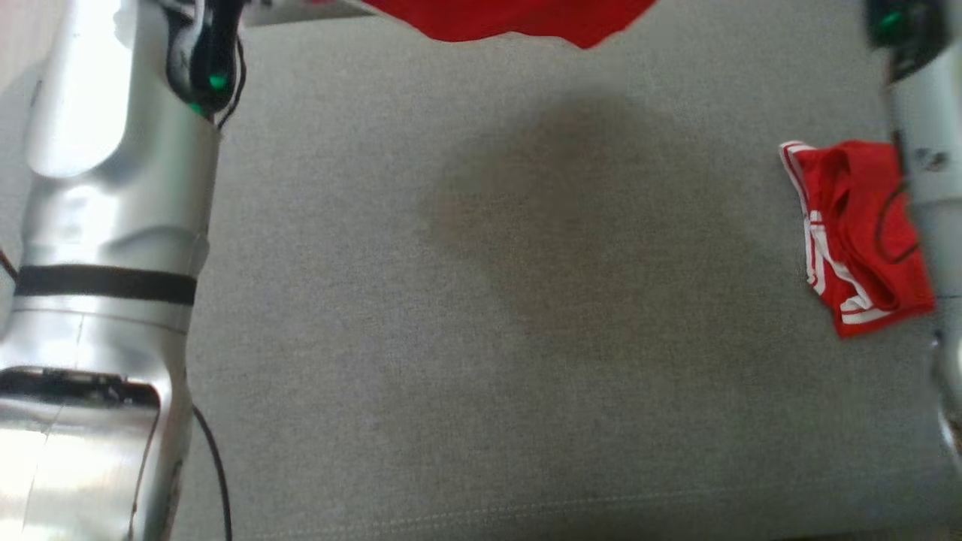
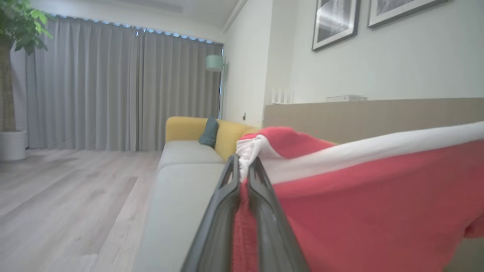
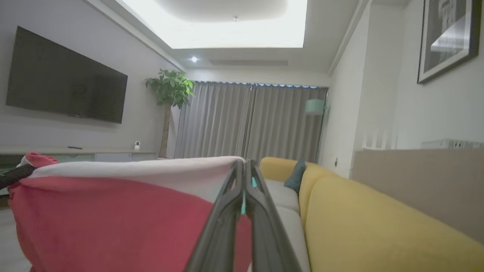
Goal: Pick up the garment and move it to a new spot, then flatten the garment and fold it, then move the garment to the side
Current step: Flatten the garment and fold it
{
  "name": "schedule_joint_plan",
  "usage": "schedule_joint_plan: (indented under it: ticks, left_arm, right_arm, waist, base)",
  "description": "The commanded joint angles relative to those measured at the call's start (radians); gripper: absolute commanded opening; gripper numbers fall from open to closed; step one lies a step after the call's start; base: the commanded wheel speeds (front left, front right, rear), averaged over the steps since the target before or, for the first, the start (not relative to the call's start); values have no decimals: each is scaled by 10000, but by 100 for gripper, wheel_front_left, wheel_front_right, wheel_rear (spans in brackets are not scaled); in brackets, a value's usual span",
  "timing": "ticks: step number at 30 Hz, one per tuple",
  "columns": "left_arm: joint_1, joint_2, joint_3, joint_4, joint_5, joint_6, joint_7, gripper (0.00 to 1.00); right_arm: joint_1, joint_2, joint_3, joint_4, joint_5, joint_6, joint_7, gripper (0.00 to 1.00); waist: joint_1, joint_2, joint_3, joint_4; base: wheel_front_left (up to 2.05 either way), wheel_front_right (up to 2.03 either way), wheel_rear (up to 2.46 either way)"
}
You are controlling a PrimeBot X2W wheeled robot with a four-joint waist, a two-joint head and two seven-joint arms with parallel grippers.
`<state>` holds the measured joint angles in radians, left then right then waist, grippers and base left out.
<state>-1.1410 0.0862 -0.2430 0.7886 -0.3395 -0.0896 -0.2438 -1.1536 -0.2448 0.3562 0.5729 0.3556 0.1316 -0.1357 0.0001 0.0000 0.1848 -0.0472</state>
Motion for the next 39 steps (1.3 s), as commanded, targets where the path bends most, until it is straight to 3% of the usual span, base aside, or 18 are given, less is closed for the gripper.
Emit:
schedule_joint_plan:
  ticks: [1, 7, 15, 22, 29, 33, 39]
  left_arm:
    - [-137, 310, 250, -39, 64, -52, -63, 0]
    - [1154, 19, 643, 1279, -320, -161, -173, 0]
    - [3854, -305, 766, 958, -432, -322, -177, 0]
    - [6500, -350, 619, -703, -276, -371, -178, 0]
    - [8926, -166, 787, -2441, 0, -251, -179, 0]
    - [9805, 14, 778, -3235, 65, -36, -60, 0]
    - [11530, 238, 861, -5571, 1, 586, 917, 0]
  right_arm:
    - [-32, 274, 114, -58, 134, -9, -116, 0]
    - [1124, 711, 1237, 1424, 869, -9, -701, 0]
    - [3919, 753, 1722, 1704, 1879, -9, -1192, 0]
    - [6881, 422, 701, -635, 1592, -9, -1256, 0]
    - [9928, 560, -663, -3096, 662, -9, -1062, 0]
    - [11103, 785, -1202, -4278, 287, -9, -533, 0]
    - [13143, 1206, -2187, -6640, -356, -9, 729, 0]
  waist:
    - [-1, 0, 119, -45]
    - [-1, 0, 762, -43]
    - [-1, 0, 1018, 52]
    - [-1, 0, 582, 3]
    - [-1, 0, -108, -85]
    - [-1, 0, -395, -69]
    - [-1, 0, -856, 34]
  base:
    - [0, 0, 0]
    - [0, 0, 0]
    - [0, 0, 0]
    - [0, 0, 0]
    - [0, 0, 0]
    - [0, 0, 0]
    - [0, 0, 0]
